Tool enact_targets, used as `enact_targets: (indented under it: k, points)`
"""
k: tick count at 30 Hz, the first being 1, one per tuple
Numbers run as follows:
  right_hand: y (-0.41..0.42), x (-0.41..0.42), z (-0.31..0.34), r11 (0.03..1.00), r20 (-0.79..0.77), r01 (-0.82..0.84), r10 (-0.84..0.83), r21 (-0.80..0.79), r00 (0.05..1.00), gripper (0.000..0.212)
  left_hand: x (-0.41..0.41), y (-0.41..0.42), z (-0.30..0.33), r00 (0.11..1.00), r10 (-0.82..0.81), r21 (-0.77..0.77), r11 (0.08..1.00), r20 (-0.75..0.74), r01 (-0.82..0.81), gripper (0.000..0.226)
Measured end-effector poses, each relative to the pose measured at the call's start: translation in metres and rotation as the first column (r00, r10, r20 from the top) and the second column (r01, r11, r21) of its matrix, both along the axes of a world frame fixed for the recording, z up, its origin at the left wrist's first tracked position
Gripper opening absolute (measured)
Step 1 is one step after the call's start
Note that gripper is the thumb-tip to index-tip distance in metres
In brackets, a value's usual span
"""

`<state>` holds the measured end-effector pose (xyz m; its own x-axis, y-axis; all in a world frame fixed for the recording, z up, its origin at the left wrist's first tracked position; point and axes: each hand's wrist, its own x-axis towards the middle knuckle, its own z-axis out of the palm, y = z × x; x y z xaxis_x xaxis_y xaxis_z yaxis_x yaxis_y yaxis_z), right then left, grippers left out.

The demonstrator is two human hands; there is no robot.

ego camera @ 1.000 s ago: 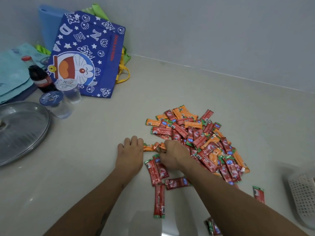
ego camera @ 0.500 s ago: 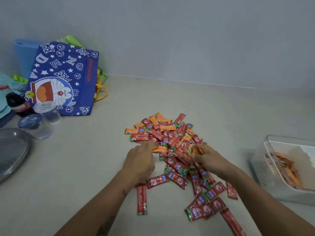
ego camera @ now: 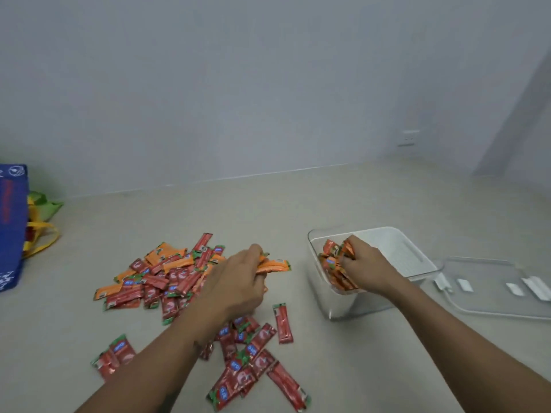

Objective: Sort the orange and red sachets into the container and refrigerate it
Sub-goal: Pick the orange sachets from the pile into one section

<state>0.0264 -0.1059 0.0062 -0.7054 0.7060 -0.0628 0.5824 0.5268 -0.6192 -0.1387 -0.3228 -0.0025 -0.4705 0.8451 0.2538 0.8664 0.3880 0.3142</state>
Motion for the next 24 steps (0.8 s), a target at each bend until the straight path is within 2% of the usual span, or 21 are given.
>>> enact_targets:
  k: [3,6,8,10,13,14,16,20,24]
  points:
    - [0.018,0.013,-0.01,0.997,0.107,-0.067,0.07,-0.028,0.992,0.009,0.019,0.035,0.005,1.0,-0.011,-0.027,1.0,0.012,0.011,0.011]
    - [0.03,0.017,-0.016,0.974,0.211,-0.211,0.224,-0.085,0.951,0.038,0.039,0.065,0.007,1.0,-0.005,-0.034,0.999,0.027,0.006,0.01]
    - [0.037,0.021,-0.015,0.963,0.186,-0.252,0.266,-0.096,0.946,0.055,0.049,0.081,0.006,0.999,0.016,-0.036,0.999,0.036,-0.014,0.01]
    - [0.043,0.031,-0.013,0.946,0.178,-0.317,0.325,-0.072,0.929,0.061,0.055,0.095,0.004,0.997,0.047,-0.051,0.998,0.056,-0.044,0.012]
    - [0.042,0.048,-0.021,0.882,0.333,-0.47,0.435,0.03,0.837,0.04,0.059,0.118,0.001,0.989,0.093,-0.066,0.994,0.117,-0.086,0.013]
    - [0.039,0.052,-0.026,0.841,0.408,-0.522,0.43,0.143,0.805,0.036,0.06,0.126,0.0,0.985,0.1,-0.073,0.993,0.137,-0.091,0.013]
    - [0.034,0.053,-0.04,0.743,0.495,-0.569,0.368,0.353,0.787,0.043,0.063,0.143,0.001,0.98,0.103,-0.084,0.992,0.172,-0.089,0.012]
    - [0.032,0.047,-0.05,0.702,0.46,-0.532,0.317,0.474,0.829,0.042,0.07,0.178,0.001,0.972,0.045,-0.115,0.993,0.231,-0.019,0.019]
    - [0.034,0.047,-0.053,0.699,0.407,-0.511,0.331,0.5,0.851,0.037,0.066,0.203,-0.008,0.967,0.024,-0.191,0.981,0.255,0.026,0.032]
